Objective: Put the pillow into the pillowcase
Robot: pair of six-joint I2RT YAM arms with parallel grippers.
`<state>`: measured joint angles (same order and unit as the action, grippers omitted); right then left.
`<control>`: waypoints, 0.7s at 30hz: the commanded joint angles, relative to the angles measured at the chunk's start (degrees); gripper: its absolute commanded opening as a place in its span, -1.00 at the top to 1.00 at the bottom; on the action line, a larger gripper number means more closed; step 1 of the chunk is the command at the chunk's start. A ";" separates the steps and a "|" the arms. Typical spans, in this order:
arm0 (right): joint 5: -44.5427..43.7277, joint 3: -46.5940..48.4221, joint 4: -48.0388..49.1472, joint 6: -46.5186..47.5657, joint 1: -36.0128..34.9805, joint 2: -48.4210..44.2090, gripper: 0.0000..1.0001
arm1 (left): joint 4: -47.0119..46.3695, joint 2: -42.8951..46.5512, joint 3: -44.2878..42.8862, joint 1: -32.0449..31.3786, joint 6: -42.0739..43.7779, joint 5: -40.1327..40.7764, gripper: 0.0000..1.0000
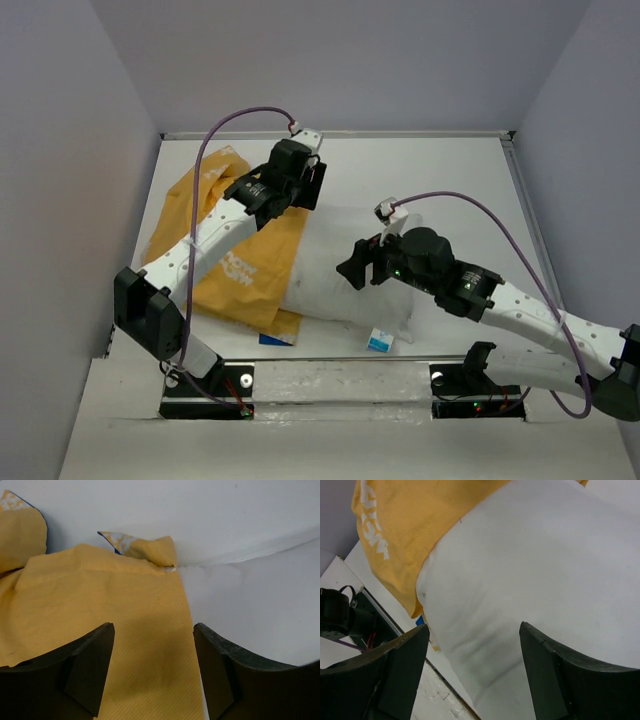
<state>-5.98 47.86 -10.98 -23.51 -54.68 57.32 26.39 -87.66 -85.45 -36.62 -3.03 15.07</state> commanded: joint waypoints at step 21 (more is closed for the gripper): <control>16.68 -4.76 16.76 -3.55 24.97 8.88 0.70 | -19.44 -8.68 -10.98 -10.58 2.32 -18.06 1.00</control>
<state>12.84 51.62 -4.82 -17.37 -28.91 73.97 19.40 -101.32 -93.86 -43.09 -1.85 6.92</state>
